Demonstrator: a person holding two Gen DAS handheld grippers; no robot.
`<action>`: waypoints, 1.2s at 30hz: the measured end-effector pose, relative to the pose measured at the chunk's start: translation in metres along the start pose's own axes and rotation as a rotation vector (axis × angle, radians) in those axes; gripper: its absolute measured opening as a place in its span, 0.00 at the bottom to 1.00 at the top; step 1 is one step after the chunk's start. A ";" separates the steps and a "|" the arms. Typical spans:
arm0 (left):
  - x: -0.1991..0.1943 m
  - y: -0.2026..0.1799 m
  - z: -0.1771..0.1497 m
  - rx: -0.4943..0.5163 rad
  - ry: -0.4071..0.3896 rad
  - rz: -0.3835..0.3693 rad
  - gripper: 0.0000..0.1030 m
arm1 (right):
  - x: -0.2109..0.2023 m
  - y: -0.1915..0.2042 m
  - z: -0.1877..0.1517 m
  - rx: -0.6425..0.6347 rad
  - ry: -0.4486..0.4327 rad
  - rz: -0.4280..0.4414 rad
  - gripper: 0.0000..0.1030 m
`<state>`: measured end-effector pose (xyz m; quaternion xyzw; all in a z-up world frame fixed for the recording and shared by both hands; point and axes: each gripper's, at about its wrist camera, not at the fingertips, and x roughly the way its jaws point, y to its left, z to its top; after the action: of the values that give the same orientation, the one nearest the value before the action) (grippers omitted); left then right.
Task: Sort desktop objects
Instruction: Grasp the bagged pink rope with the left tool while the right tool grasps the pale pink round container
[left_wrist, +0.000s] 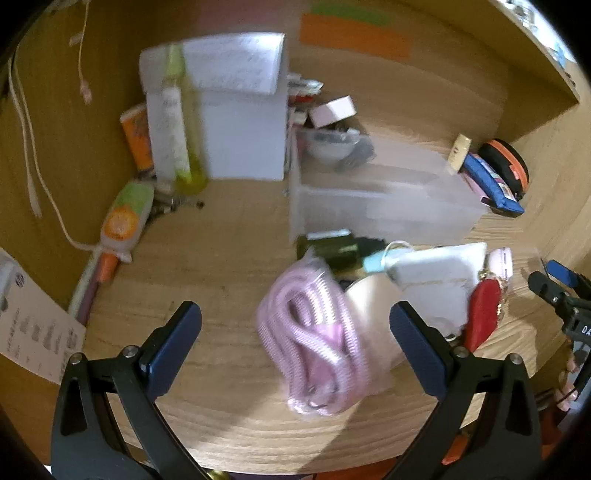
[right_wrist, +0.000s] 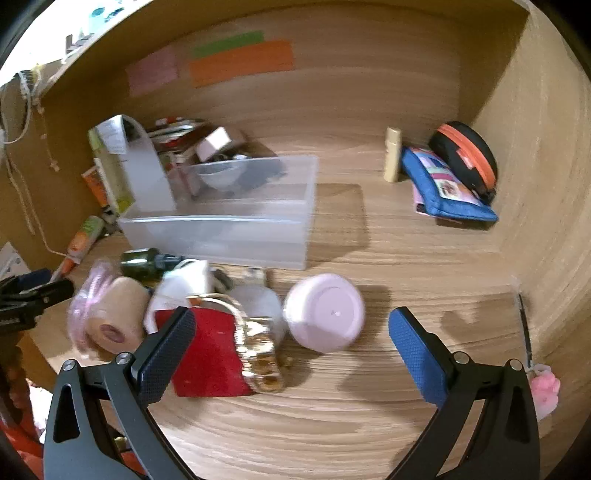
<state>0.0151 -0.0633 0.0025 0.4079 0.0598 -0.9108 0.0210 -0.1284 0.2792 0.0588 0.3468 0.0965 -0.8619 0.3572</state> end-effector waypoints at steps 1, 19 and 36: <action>0.005 0.005 0.000 -0.017 0.019 -0.008 1.00 | 0.002 -0.004 0.000 0.004 0.007 -0.007 1.00; 0.068 0.024 -0.014 -0.082 0.196 0.005 1.00 | 0.051 -0.043 0.005 0.025 0.136 0.029 0.97; 0.070 0.002 -0.022 0.052 0.215 0.096 1.00 | 0.084 -0.043 0.008 -0.019 0.227 0.084 0.60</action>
<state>-0.0155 -0.0615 -0.0647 0.5062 0.0184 -0.8609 0.0472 -0.2044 0.2610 0.0054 0.4424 0.1298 -0.8004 0.3830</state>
